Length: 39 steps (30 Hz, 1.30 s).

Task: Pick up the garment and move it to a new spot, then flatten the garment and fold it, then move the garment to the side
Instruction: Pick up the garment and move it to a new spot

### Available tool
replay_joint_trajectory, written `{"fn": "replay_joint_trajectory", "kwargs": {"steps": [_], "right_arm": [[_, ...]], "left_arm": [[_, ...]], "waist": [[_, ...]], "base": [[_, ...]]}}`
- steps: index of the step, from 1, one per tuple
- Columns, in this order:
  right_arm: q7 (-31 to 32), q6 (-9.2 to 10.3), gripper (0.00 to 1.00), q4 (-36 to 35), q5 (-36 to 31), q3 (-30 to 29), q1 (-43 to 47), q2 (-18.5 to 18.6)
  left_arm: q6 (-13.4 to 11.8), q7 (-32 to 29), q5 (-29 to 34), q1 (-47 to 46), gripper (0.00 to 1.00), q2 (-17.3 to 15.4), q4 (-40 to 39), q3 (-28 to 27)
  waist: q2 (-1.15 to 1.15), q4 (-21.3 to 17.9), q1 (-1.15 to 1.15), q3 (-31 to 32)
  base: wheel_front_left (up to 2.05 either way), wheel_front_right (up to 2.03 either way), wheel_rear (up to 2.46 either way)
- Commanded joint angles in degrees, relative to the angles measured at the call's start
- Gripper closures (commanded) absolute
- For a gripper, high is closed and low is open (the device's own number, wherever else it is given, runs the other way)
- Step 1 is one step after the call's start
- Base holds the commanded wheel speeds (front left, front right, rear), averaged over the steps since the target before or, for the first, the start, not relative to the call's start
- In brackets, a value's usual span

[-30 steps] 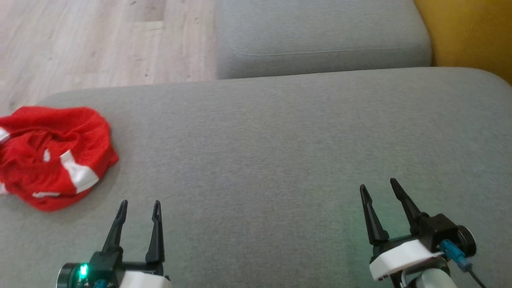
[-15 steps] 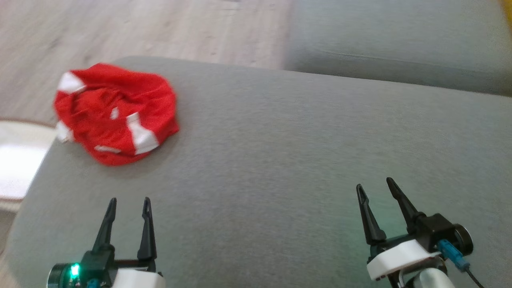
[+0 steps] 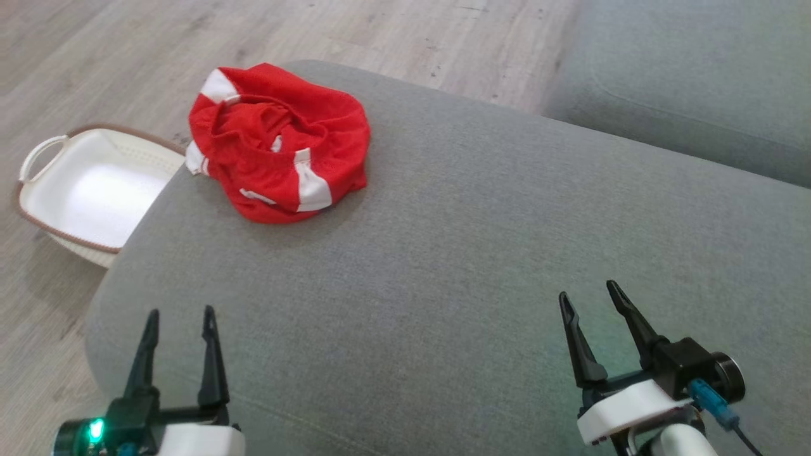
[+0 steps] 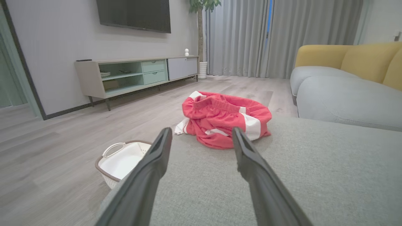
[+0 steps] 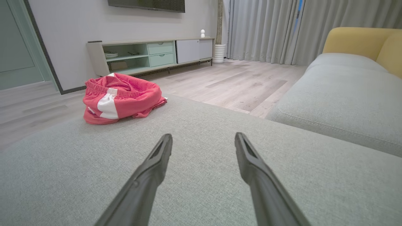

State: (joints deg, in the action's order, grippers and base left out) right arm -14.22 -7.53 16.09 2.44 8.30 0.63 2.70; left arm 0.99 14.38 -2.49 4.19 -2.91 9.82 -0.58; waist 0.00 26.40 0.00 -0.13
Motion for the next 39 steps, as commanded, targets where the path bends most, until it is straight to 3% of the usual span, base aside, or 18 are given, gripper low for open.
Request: {"fn": "replay_joint_trajectory", "kwargs": {"steps": [1, 6, 12, 18, 24, 27, 33, 39], "right_arm": [[-0.78, 0.04, 0.00, -1.95, -0.35, 1.16, -1.68, 0.18], [-0.78, 0.04, 0.00, -2.64, -1.74, 1.20, -2.11, 0.18], [-0.78, 0.04, 0.00, -5.07, -6.84, 0.26, -5.89, 0.47], [-0.78, 0.04, 0.00, -9.37, -9.42, 0.75, -12.37, 6.73], [-0.78, 0.04, 0.00, -13.15, -8.99, -0.21, -15.00, 10.65], [-0.78, 0.04, 0.00, -15.44, -8.96, -0.35, -15.91, 12.64], [-0.78, 0.04, 0.00, -18.94, -9.03, -0.83, -17.58, 15.52], [-0.78, 0.04, 0.00, -19.79, -9.10, -0.91, -18.62, 16.14]], "left_arm": [[-0.33, 0.62, -0.47, -0.90, 0.00, 0.01, -2.33, -2.51], [-0.05, 0.62, -0.03, -1.97, 0.00, 0.02, -3.31, -2.29], [-0.01, 0.62, -0.53, -9.34, 0.00, 0.02, -7.29, -2.54], [1.76, 0.62, -4.47, -26.39, 0.00, -0.15, -4.90, -5.84], [3.64, 0.62, -6.05, -40.14, 0.00, -1.70, 4.45, -6.11], [4.51, -0.70, -6.84, -47.76, 0.00, -2.88, 13.06, -5.08], [5.62, -11.18, -8.47, -58.83, 0.00, -5.05, 29.68, -2.73], [6.13, -18.79, -8.12, -62.99, 0.00, -7.56, 41.51, 0.23]], "waist": [[0.00, 0.57, 0.00, 0.13], [0.00, 0.45, 0.00, -2.46], [0.00, -0.96, 0.00, -11.63], [0.00, -2.98, 0.00, -24.76], [0.00, -3.43, 0.00, -31.16], [0.00, -3.80, 0.00, -33.98], [0.00, -4.83, 0.00, -38.12], [0.00, -5.97, 0.00, -39.82]], "base": [[0.00, 0.00, 0.00], [0.00, 0.00, 0.00], [0.00, 0.00, 0.00], [0.00, 0.00, 0.00], [0.00, 0.00, 0.00], [0.00, 0.00, 0.00], [0.00, 0.00, 0.00], [0.00, 0.00, 0.00]]}}
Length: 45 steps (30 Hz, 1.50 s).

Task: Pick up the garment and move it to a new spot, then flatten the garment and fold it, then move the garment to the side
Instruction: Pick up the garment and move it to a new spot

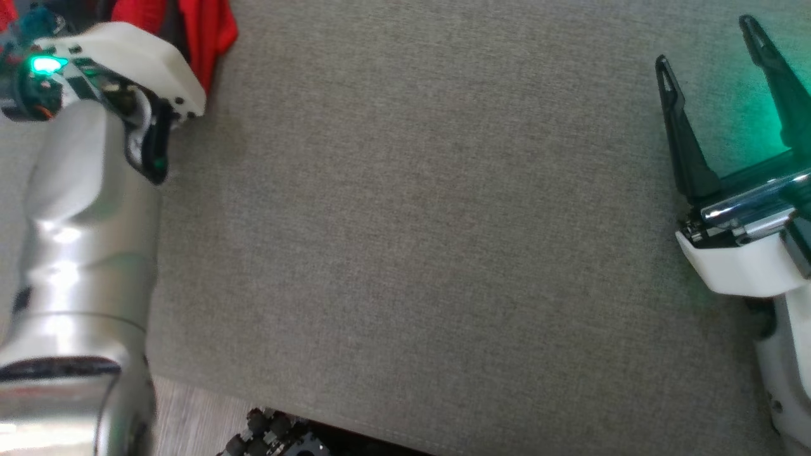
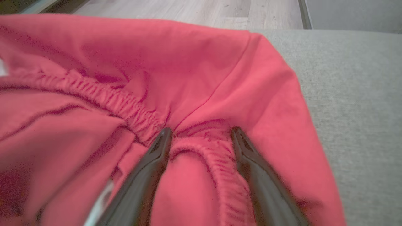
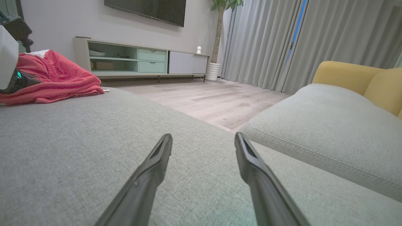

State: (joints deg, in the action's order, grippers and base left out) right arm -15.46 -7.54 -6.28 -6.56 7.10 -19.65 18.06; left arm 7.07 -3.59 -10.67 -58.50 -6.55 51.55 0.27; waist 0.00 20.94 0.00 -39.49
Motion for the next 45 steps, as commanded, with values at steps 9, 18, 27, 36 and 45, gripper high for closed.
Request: {"fn": "replay_joint_trajectory", "kwargs": {"steps": [9, 18, 27, 36, 45], "right_arm": [[0.46, 0.05, 0.00, 2.61, 0.03, -0.65, 1.04, -0.95], [0.46, 0.05, 0.00, 4.91, 0.94, 0.61, 0.52, -6.35], [0.46, 0.05, 0.00, 6.46, 2.94, 2.63, 1.03, -13.18], [0.46, 0.05, 0.00, 5.81, 5.29, 2.86, 2.59, -15.09], [0.46, 0.05, 0.00, 3.90, 11.05, 1.83, 6.59, -15.16]], "left_arm": [[-0.41, 3.75, 0.61, -3.82, 1.00, -6.13, 4.68, 0.42], [-1.02, 8.74, 3.87, -8.00, 1.00, -9.56, -0.35, 3.48], [-0.01, 2.78, 3.42, -8.84, 1.00, -11.29, -15.08, 7.12], [0.35, -5.38, -1.63, -5.19, 1.00, -10.69, -30.20, 11.15], [0.40, -11.71, -7.49, 2.77, 1.00, -7.65, -39.72, 19.76]], "waist": [[0.00, -1.84, 0.00, 0.26], [0.00, -5.19, 0.00, 7.87], [0.00, -12.68, 0.00, 17.53], [0.00, -22.66, 0.00, 23.32], [0.00, -32.42, 0.00, 26.14]], "base": [[0.00, 0.00, 0.00], [0.00, 0.00, 0.00], [0.00, 0.00, 0.00], [0.00, 0.00, 0.00], [0.00, 0.00, 0.00]]}}
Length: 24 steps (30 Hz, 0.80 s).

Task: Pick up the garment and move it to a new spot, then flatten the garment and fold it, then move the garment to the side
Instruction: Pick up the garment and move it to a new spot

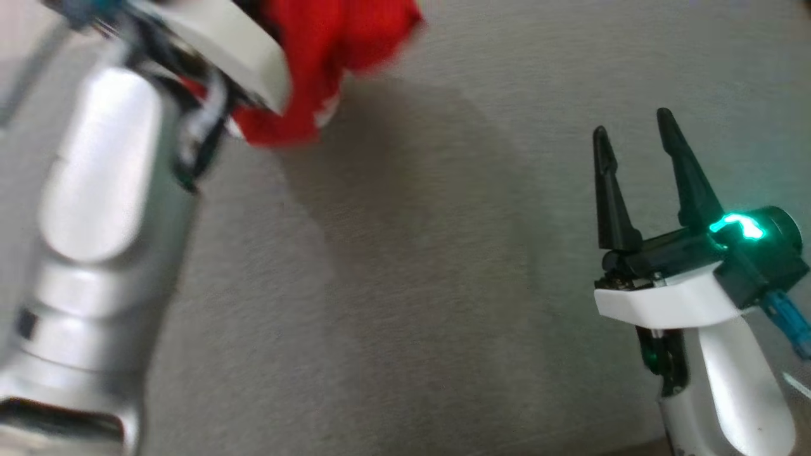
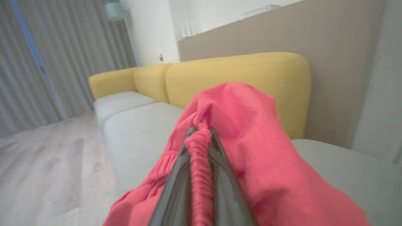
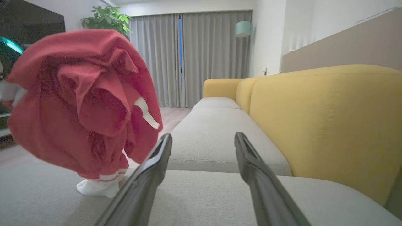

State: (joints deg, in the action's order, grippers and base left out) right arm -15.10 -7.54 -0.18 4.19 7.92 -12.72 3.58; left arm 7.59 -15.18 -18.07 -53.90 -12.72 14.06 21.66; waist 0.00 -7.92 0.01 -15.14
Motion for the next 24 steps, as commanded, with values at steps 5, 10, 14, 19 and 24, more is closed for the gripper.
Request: {"fn": "replay_joint_trajectory", "kwargs": {"steps": [5, 10, 14, 19, 24], "right_arm": [[0.10, 0.05, 0.00, -2.49, 1.68, -0.19, 0.66, -0.69], [0.10, 0.05, 0.00, -2.69, 2.69, -1.63, 0.25, -0.69], [0.10, 0.05, 0.00, -2.38, 2.86, -2.76, 0.17, -0.69], [0.10, 0.05, 0.00, -1.37, 2.56, -3.68, 1.05, -0.69], [0.10, 0.05, 0.00, -0.64, 1.72, -4.41, 2.87, -0.69]], "left_arm": [[-0.15, 0.15, -2.49, 4.61, 1.00, 3.18, -1.28, 3.01], [-1.62, 7.48, -2.03, 11.67, 1.00, 7.69, 2.90, 7.54], [-3.50, 17.21, -0.41, 15.19, 0.00, 9.20, 5.69, 11.20], [-7.43, 26.80, 0.05, 17.09, 0.00, 9.75, 8.66, 14.07], [-12.52, 29.95, -0.75, 20.12, 0.00, 9.81, 7.28, 12.37]], "waist": [[0.00, -6.81, -0.01, -0.68], [0.00, -8.21, -0.01, -4.36], [0.00, -7.40, -0.01, -5.45], [0.00, -4.32, -0.01, -3.13], [0.00, 0.12, -0.01, 1.21]], "base": [[0.00, 0.00, 0.00], [0.00, 0.00, 0.00], [0.00, 0.00, 0.00], [0.00, 0.00, 0.00], [0.00, 0.00, 0.00]]}}
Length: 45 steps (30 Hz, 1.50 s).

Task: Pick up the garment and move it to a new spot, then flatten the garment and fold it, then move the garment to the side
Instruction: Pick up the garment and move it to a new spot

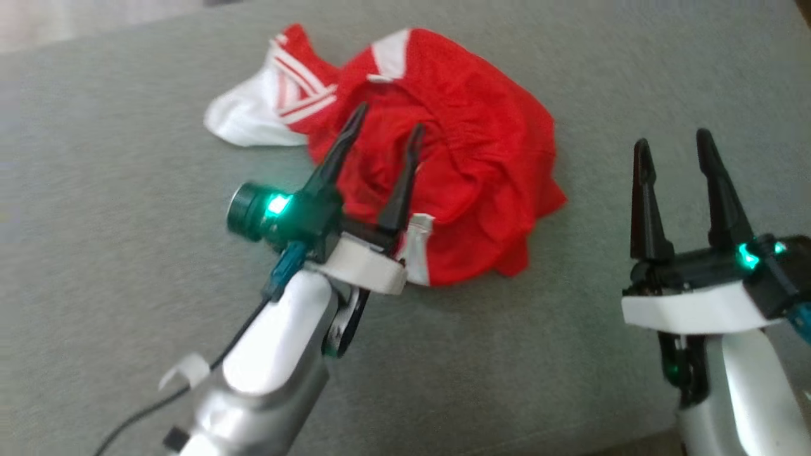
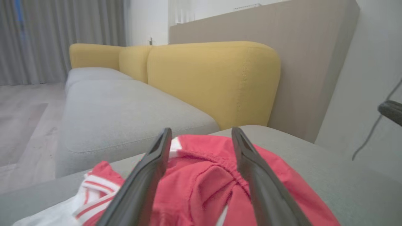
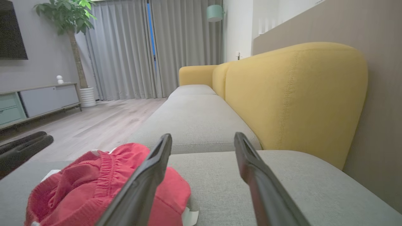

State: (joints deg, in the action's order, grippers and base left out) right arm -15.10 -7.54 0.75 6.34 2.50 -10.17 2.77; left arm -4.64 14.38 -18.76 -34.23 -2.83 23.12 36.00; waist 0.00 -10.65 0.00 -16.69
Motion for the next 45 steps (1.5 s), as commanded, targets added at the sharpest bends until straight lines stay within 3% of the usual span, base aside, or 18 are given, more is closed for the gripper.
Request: {"fn": "replay_joint_trajectory", "kwargs": {"steps": [1, 4, 8, 11, 16, 22, 26, 34, 44, 45], "right_arm": [[0.10, 0.05, 0.00, -1.51, -0.71, 0.95, 0.72, 0.11], [0.10, 0.05, 0.00, -1.44, -2.00, -0.11, 2.43, 0.11], [0.10, 0.05, 0.00, -1.20, -3.05, -0.56, 3.55, 0.11], [0.10, 0.05, 0.00, -1.15, -3.86, -0.97, 4.50, 0.11], [0.10, 0.05, 0.00, -1.04, -4.24, -0.92, 4.96, 0.11], [0.10, 0.05, 0.00, -1.86, -4.23, -0.91, 3.11, 0.11], [0.10, 0.05, 0.00, -2.52, -5.64, -0.38, 1.28, 0.11], [0.10, 0.05, 0.00, -3.34, -5.39, 0.80, -1.21, 0.10], [0.10, 0.05, 0.00, -3.63, -3.51, 1.31, -2.95, 0.10], [0.10, 0.05, 0.00, -3.60, -3.43, 1.26, -2.99, 0.10]], "left_arm": [[-1.17, 0.51, 0.08, 1.52, 0.00, -0.09, -2.50, -2.76], [-4.30, 0.59, 1.91, 7.57, 0.00, -0.83, -8.49, -7.63], [-5.54, 0.60, 2.76, 13.08, 0.00, -1.31, -11.89, -11.47], [-5.62, 0.61, 3.79, 17.37, 0.00, -1.63, -13.04, -14.25], [-3.72, 0.61, 4.24, 19.45, 0.00, -1.74, -10.51, -17.00], [-0.35, 0.62, 4.10, 13.19, 0.00, -1.21, -4.96, -18.37], [2.65, 0.60, 3.32, 4.71, 0.00, -0.67, 2.84, -17.10], [9.04, -4.25, -4.46, -12.37, 0.00, -0.09, 19.27, -13.78], [10.89, -11.24, -7.47, -21.97, 0.00, -0.06, 33.95, -7.23], [11.23, -11.36, -8.00, -22.22, 0.50, -0.06, 34.50, -6.61]], "waist": [[0.00, 3.80, 0.00, 3.47], [0.00, 8.23, 0.00, 5.91], [0.00, 11.12, 0.00, 7.01], [0.00, 13.33, 0.00, 7.50], [0.00, 14.41, 0.00, 7.03], [0.00, 12.51, 0.00, 2.91], [0.00, 10.29, 0.00, -1.02], [0.00, 4.70, 0.00, -7.34], [0.00, 1.07, 0.00, -11.63], [0.00, 1.05, 0.00, -11.72]], "base": [[0.00, 0.00, 0.00], [0.00, 0.00, 0.00], [0.00, 0.00, 0.00], [0.00, 0.00, 0.00], [0.00, 0.00, 0.00], [0.00, 0.00, 0.00], [0.00, 0.00, 0.00], [0.00, 0.00, 0.00], [0.00, 0.00, 0.00], [0.00, 0.00, 0.00]]}}
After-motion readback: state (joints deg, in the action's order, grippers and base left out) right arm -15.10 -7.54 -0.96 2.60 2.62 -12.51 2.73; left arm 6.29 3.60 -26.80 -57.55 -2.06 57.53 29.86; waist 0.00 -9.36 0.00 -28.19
